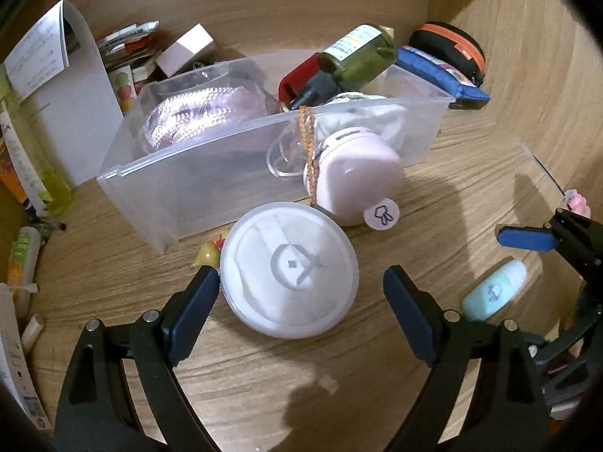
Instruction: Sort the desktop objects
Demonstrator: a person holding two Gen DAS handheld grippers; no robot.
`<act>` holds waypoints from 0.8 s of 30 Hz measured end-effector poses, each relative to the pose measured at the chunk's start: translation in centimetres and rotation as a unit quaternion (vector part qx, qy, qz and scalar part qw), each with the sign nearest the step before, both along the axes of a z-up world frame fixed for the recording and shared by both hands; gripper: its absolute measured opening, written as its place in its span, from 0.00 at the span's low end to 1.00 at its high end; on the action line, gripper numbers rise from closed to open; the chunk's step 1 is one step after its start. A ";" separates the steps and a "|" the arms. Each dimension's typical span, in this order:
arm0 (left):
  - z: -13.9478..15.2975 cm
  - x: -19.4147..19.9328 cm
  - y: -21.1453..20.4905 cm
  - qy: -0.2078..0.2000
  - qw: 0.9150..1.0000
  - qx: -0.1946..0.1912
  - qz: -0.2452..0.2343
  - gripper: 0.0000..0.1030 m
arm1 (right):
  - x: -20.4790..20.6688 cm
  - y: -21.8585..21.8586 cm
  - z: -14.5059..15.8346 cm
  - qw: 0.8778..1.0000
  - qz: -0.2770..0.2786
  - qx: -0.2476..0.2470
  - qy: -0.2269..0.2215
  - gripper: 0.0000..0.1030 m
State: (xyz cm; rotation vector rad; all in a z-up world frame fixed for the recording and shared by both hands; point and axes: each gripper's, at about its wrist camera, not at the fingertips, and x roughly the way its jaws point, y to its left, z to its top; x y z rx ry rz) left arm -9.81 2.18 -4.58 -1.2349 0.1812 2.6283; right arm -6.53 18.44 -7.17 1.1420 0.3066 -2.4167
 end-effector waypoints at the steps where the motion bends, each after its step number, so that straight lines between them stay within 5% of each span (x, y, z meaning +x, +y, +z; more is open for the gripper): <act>1: 0.0 -0.1 -0.1 -0.001 1.000 0.003 0.001 0.87 | -0.1 0.2 0.1 1.000 0.000 -0.004 0.000 0.77; 9: 0.2 0.0 -0.5 0.010 1.000 0.003 0.016 0.70 | -0.5 0.9 0.6 1.000 0.001 -0.012 0.000 0.28; 11: 0.3 0.0 -0.5 0.013 1.000 0.002 0.017 0.67 | -0.8 1.1 0.7 1.000 0.001 -0.016 -0.004 0.22; 24: 1.7 1.3 -1.8 0.048 0.998 0.041 0.025 0.67 | -1.8 2.6 2.2 0.999 -0.026 -0.027 0.010 0.20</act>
